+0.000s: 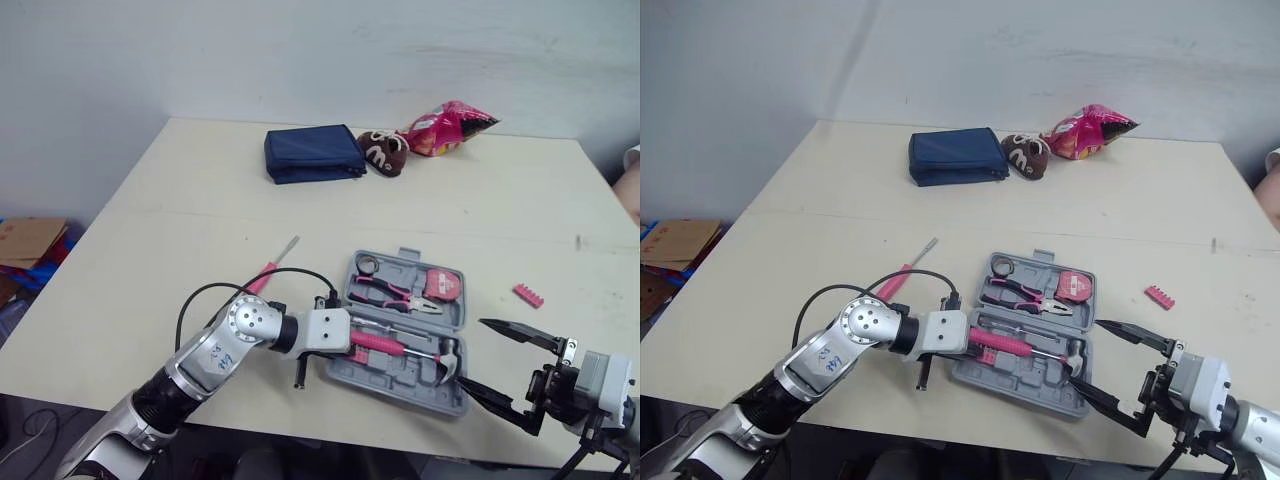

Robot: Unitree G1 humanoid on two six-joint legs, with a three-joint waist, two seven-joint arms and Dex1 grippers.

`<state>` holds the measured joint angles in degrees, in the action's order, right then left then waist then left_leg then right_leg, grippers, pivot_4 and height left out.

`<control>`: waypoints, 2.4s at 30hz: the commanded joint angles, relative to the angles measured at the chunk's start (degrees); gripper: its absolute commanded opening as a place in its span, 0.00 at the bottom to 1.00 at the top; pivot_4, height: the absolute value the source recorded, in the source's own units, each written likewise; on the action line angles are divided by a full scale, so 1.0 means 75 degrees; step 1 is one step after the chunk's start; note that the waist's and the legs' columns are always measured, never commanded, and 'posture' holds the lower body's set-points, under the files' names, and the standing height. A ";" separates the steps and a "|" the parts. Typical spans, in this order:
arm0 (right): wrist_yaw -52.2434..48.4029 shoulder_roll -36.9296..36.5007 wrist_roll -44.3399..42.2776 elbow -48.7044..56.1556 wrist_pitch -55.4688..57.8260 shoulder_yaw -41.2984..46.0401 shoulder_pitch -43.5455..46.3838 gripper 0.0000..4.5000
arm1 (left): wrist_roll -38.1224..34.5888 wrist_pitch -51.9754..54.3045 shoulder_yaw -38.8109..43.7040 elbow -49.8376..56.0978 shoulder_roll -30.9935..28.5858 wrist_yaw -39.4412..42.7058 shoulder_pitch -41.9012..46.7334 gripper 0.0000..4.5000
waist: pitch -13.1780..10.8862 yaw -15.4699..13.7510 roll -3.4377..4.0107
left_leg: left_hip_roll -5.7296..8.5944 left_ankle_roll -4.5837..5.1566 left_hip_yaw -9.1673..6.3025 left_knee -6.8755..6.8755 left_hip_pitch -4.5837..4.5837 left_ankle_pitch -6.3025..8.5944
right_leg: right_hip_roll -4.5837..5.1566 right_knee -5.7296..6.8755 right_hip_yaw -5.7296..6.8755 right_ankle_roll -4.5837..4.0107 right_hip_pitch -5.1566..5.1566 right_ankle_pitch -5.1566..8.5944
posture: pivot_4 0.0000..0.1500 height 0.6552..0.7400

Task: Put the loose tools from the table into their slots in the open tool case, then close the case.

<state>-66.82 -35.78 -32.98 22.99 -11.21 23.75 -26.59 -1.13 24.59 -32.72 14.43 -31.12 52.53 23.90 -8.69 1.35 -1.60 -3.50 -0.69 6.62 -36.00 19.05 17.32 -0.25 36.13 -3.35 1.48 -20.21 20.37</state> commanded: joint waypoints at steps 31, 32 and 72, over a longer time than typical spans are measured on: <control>0.0457 0.0155 0.0101 -0.3559 -0.1052 0.3511 -0.0676 1.00 | -0.2856 -0.3725 0.7338 -0.4333 -0.1828 0.0558 -0.2469 1.00 | -0.0106 0.0062 -0.0012 | -0.0002 -0.0002 0.0047 0.0058 0.0192 0.0014 | 0.0030 0.0054 0.0055 0.0107 -0.0295 -0.0011 | 1.00 1.00; 0.0899 0.0307 0.0299 -0.3842 -0.1223 0.3683 -0.0648 1.00 | -0.2923 -0.3718 0.7512 -0.4707 -0.1927 0.0569 -0.2421 1.00 | -0.0107 0.0065 -0.0010 | -0.0002 -0.0006 0.0048 0.0061 0.0191 0.0017 | 0.0034 0.0055 0.0055 0.0104 -0.0295 -0.0010 | 1.00 1.00; 0.1904 -0.1877 0.1300 -0.5998 0.1915 0.0628 0.3930 1.00 | -0.5116 0.0103 0.5296 -0.0266 -0.1295 0.1567 -0.0402 1.00 | -0.0130 0.0306 0.0004 | -0.0015 -0.0094 0.0082 -0.0024 0.0163 -0.0045 | -0.0013 0.0198 0.0012 0.0106 -0.0298 -0.0006 | 1.00 1.00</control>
<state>-50.10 -48.51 -23.44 -19.07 2.75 29.34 0.72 -37.11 23.33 7.74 8.45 -40.68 63.95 20.60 -9.66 3.65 -1.57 -3.62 -1.42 7.23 -36.18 20.27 16.97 -0.36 37.62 -3.29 2.27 -22.45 20.32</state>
